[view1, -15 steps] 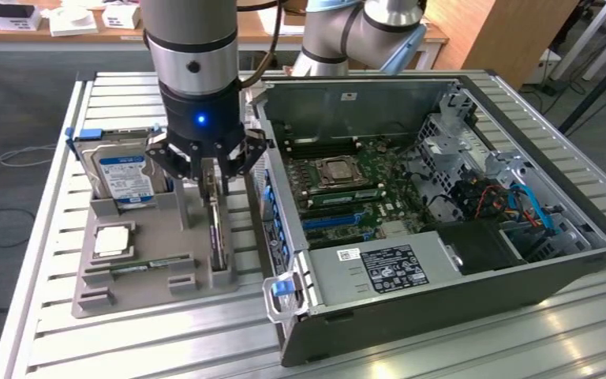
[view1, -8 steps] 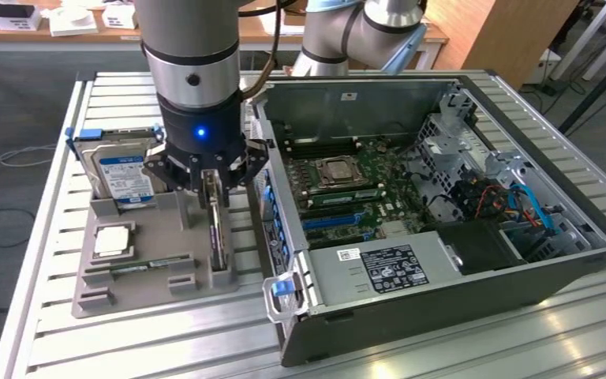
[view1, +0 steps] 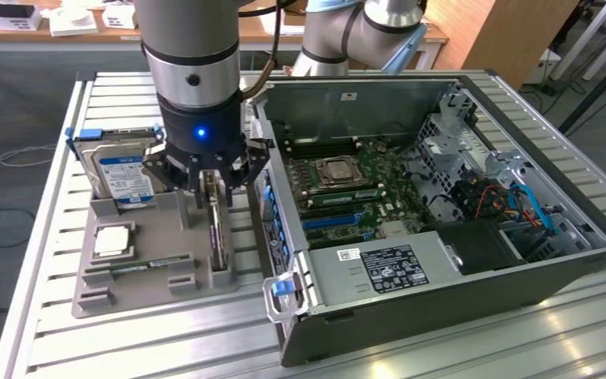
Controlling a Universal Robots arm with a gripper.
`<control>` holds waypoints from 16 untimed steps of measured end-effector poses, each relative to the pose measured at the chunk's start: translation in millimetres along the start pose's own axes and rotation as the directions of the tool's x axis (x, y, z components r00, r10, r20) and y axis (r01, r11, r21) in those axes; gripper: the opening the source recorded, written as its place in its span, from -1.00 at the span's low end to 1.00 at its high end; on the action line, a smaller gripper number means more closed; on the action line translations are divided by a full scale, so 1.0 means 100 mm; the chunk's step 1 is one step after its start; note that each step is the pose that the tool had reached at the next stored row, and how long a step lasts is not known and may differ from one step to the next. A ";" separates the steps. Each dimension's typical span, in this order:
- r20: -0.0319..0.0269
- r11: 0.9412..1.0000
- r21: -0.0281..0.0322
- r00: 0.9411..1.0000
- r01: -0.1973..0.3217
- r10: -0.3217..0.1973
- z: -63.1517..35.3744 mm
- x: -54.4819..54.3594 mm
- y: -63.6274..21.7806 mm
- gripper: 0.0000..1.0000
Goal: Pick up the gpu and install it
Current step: 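Pick up the gpu and move the gpu toward the slot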
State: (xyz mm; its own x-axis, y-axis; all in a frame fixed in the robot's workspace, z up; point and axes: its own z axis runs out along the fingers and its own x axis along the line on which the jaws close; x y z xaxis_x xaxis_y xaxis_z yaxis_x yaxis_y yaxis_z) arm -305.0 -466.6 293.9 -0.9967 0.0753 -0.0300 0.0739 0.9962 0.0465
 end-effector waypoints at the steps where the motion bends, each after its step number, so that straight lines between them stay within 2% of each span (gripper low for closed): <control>1: 0.000 1.000 0.000 1.000 0.000 0.000 0.000 0.00 0.000 -0.14; 4: 0.000 1.000 0.000 1.000 0.000 0.000 0.012 0.00 -0.001 -0.14; 16: 0.001 1.000 0.000 1.000 0.000 0.000 0.228 0.02 -0.011 -0.14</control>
State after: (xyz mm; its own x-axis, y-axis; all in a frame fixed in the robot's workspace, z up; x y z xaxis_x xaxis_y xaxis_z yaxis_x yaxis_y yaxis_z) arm -305.9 -466.6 271.1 -0.9967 0.0753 -0.0313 0.0738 0.9962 0.0468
